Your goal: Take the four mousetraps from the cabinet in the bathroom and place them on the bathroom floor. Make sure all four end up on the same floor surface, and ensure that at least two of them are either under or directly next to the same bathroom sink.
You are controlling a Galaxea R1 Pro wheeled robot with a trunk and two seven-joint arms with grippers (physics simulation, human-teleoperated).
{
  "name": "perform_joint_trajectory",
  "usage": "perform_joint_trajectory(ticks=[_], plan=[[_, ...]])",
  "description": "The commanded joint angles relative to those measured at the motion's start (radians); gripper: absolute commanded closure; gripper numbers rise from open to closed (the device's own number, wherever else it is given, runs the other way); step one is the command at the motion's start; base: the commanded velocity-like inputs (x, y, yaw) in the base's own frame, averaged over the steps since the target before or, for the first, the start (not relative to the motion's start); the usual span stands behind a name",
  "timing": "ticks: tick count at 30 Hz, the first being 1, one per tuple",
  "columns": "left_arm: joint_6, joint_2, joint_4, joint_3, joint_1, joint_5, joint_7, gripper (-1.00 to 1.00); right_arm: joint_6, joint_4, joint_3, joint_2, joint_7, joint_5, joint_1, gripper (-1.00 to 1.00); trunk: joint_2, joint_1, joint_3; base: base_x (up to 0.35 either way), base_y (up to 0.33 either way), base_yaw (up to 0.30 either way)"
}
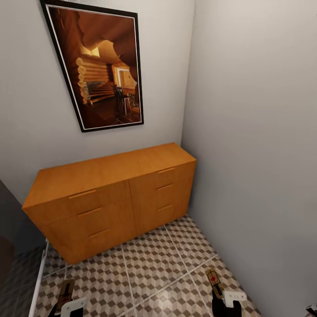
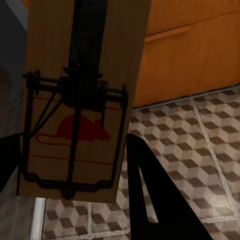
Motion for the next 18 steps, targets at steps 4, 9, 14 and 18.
perform_joint_trajectory(ticks=[4,9,14,18], plan=[[-0.001,-0.001,0.002,-0.006,-0.002,-0.008,0.012,1.0,-0.002,0.0,0.009,0.001,-0.005,-0.006,-0.001,1.0,-0.001,0.0,0.004,0.0,0.0,0.0],[0.0,-0.001,0.002,-0.006,-0.002,-0.008,0.012,1.0,-0.002,0.0,0.009,0.001,-0.005,-0.006,-0.001,1.0,-0.001,0.0,0.011,0.0,0.0,0.0],[0.0,-0.001,0.002,-0.006,-0.001,-0.008,0.012,1.0,-0.002,0.0,0.009,0.001,-0.004,-0.006,-0.001,1.0,-0.001,0.0,0.017,0.0,0.0,0.0],[0.0,-0.001,0.002,-0.006,-0.002,-0.008,0.011,1.0,-0.002,0.0,0.009,0.001,-0.005,-0.006,-0.001,1.0,-0.001,0.0,0.023,0.0,0.0,0.0]])
